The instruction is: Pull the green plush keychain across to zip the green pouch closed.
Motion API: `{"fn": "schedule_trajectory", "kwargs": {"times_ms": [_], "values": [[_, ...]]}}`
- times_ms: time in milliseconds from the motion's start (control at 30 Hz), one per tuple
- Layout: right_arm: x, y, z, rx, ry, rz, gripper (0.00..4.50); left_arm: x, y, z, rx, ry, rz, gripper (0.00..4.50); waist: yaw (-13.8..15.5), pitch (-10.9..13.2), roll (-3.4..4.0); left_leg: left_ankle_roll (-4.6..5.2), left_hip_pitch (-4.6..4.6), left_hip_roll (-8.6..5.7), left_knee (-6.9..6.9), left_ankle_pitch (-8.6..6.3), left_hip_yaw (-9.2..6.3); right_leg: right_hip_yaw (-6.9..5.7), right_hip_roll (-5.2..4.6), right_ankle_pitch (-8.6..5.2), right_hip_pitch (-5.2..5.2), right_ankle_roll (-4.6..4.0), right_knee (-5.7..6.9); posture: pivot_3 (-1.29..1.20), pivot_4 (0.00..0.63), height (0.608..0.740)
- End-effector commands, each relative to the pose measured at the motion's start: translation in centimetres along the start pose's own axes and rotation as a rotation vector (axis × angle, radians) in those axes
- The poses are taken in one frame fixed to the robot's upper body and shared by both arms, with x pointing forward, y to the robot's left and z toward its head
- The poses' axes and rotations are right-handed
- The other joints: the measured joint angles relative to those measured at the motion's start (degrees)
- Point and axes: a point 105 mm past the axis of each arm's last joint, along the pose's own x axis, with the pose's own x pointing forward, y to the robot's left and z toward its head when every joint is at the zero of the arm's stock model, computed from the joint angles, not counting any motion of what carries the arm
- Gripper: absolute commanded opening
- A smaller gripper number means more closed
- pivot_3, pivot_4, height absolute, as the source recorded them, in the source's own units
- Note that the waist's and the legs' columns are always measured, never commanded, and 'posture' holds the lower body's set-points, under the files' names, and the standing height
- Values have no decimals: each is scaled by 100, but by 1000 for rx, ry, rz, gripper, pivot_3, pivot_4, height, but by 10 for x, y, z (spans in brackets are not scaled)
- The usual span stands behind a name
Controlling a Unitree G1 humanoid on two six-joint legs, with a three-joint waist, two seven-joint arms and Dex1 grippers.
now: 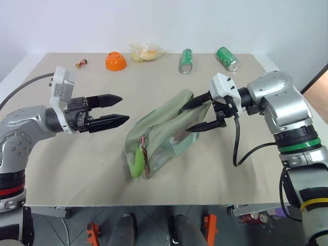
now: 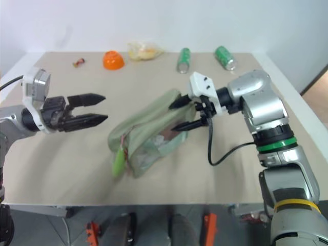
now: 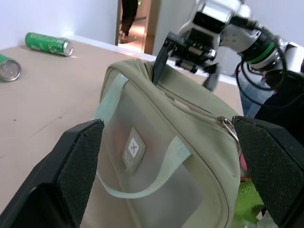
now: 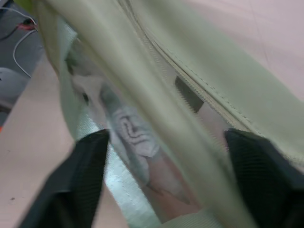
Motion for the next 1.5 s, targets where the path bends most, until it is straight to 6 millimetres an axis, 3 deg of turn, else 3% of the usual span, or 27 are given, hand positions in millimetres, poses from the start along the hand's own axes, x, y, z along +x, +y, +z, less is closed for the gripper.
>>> {"fn": "schedule_trajectory", "kwargs": {"times_ms": [33, 133, 233, 400, 533, 800, 1067, 1300, 1500], "values": [[-4, -1, 3, -54, 29, 21, 2333, -4, -5, 11, 48, -37, 7, 4500, 0, 0, 0, 0, 0, 0, 0, 0, 0, 0, 0, 0, 0, 0, 0, 0, 150, 740], [-5, 0, 1, -56, 37, 27, 965, -5, -4, 8, 44, -35, 21, 4500, 0, 0, 0, 0, 1, 0, 0, 0, 0, 0, 0, 0, 0, 0, 0, 0, 150, 740], [-6, 1, -1, -51, 43, 39, 47, -7, -2, 6, 42, -35, 34, 4500, 1, 0, 0, 0, 2, 0, 1, 0, 0, 0, 1, 1, 1, -2, 2, 0, 150, 740], [-8, 2, -6, -56, 66, 28, 47, -9, 3, 8, 37, -61, 54, 4500, 1, 0, 0, -1, 3, 1, 3, 1, 0, 0, 1, 3, 1, -3, 4, 0, 150, 740], [-12, -16, -6, -85, 83, -100, 47, -14, 7, 16, 40, -102, 77, 4500, 1, 0, 0, -1, 3, 1, 5, 1, 0, 0, 1, 4, 1, -3, 4, 0, 150, 740], [-33, -44, 18, -160, 71, -228, 47, -31, 17, 35, 27, -220, 146, 4500, 0, 0, 0, -11, 1, 1, 14, 7, 2, 0, 0, 13, 2, -6, 4, 0, 150, 740], [-22, -63, 18, -101, 113, -334, 47, -28, 17, 33, 20, -224, 147, 4500, -1, 0, 0, -11, 2, 8, 1, 7, 1, 0, 8, 12, -3, -4, 4, 0, 150, 740], [-1, -45, -2, -48, 177, -302, 47, -27, 18, 30, 10, -218, 147, 4500, 2, 0, -1, -11, 0, 12, 3, 7, 0, 1, 14, 14, -4, -7, 7, 0, 150, 740], [7, -34, -4, -11, 159, -275, 47, -24, 21, 29, 8, -208, 143, 4500, 0, -1, -1, -13, 6, 20, 11, 9, 1, 2, 22, 24, 0, -16, 8, 0, 150, 740]]}}
